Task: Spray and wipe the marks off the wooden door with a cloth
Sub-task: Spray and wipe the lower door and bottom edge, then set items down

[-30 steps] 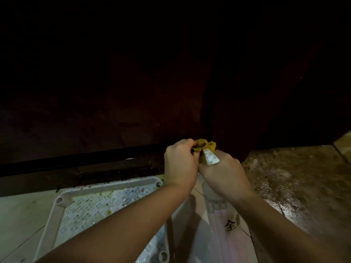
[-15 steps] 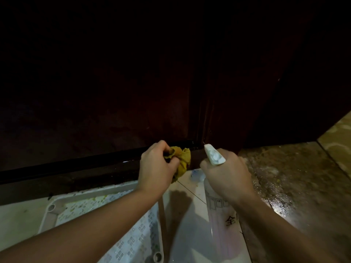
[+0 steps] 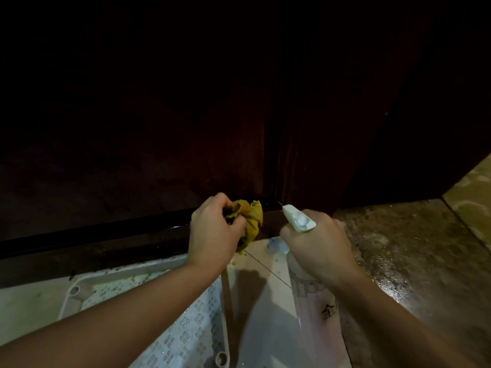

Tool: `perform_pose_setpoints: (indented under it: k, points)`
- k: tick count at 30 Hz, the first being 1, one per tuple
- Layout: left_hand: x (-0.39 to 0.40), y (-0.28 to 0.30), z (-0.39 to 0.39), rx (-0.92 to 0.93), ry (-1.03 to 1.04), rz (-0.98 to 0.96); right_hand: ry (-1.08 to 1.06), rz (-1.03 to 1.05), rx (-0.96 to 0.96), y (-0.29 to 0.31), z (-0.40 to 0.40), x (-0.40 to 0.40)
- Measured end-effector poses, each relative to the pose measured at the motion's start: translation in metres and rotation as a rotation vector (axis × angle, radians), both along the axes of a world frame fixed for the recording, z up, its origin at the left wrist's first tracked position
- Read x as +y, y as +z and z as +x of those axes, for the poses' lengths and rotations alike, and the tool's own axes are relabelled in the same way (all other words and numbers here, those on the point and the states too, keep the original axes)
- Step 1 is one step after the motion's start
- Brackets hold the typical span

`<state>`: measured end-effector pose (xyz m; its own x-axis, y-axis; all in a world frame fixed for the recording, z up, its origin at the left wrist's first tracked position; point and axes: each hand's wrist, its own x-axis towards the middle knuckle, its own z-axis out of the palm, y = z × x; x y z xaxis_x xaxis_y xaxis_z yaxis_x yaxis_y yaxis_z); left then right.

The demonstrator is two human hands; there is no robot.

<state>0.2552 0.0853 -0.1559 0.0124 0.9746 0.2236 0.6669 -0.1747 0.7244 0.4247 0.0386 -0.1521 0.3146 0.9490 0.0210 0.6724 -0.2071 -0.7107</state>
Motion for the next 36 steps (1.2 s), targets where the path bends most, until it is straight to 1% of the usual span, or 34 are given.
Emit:
perform_pose_setpoints:
  k: [3,7,11,14,18,20,23,25,27,32,34,36]
  points:
    - [-0.001,0.000,0.001,0.030,0.007,0.051,0.026,-0.011,0.064,-0.003,0.003,-0.001]
    - [-0.002,0.001,0.008,0.056,-0.007,0.170,0.045,0.002,0.079,-0.003,0.006,-0.001]
    - [0.003,-0.005,0.019,0.056,-0.033,0.174,0.012,0.039,0.042,-0.003,0.011,-0.001]
    - [0.002,-0.009,0.036,0.039,-0.050,0.190,-0.002,0.004,-0.013,-0.004,0.017,-0.001]
    - [0.004,-0.014,0.063,0.031,-0.088,0.190,0.014,-0.045,0.031,-0.008,0.025,-0.001]
    - [0.005,-0.020,0.070,0.077,-0.155,0.170,0.024,-0.048,0.045,-0.010,0.028,0.000]
    - [0.000,-0.035,0.068,0.193,-0.287,0.055,0.024,-0.042,0.075,-0.009,0.028,0.001]
    - [0.000,-0.044,0.058,0.232,-0.252,-0.032,0.026,-0.038,0.085,-0.009,0.028,0.001]
    - [0.000,-0.050,0.046,0.252,-0.225,-0.045,0.039,-0.053,0.105,-0.009,0.029,0.002]
    - [-0.010,-0.046,0.025,0.178,-0.162,-0.061,0.139,-0.136,0.156,-0.007,0.021,0.005]
    - [-0.013,-0.043,0.020,0.139,-0.125,-0.057,0.160,-0.118,0.131,-0.006,0.012,0.005]
    - [-0.012,-0.037,0.016,0.098,-0.121,-0.012,0.155,-0.058,0.066,-0.003,0.004,0.005]
